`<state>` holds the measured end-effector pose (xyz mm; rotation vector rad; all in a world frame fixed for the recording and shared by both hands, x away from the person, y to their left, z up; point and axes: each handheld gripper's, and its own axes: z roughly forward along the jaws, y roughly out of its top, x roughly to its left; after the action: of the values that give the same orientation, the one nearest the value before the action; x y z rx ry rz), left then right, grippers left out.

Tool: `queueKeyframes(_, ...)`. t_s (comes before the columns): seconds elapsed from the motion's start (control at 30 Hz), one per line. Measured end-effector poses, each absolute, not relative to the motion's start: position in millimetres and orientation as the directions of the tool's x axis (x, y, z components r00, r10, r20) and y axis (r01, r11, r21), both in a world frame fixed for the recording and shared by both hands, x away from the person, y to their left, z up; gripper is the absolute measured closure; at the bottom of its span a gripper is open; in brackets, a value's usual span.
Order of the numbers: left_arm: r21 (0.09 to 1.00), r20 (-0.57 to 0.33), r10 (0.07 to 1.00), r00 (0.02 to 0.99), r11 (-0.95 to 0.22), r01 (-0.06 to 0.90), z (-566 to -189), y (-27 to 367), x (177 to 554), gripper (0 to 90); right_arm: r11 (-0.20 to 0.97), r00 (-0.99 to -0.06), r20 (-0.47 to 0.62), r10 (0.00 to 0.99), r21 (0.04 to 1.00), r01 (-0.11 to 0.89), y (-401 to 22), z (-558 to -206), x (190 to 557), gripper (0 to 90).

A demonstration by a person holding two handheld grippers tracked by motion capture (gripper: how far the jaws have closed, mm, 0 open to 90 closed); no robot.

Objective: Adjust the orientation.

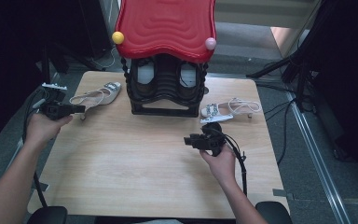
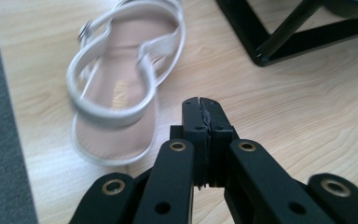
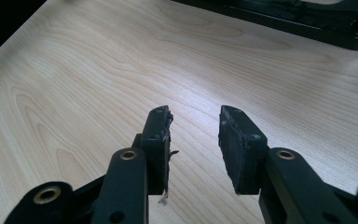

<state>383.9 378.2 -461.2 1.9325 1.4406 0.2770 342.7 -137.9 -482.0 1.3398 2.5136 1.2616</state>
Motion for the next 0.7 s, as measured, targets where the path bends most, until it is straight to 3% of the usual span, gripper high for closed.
queueKeyframes(0.7, 0.64, -0.225, 0.954, 0.197, -0.008, 0.768, -476, 425, 385, 90.0, 0.297, -0.622, 0.331, 0.709, 0.661, 0.689, -140, -482, 343, 64.6)
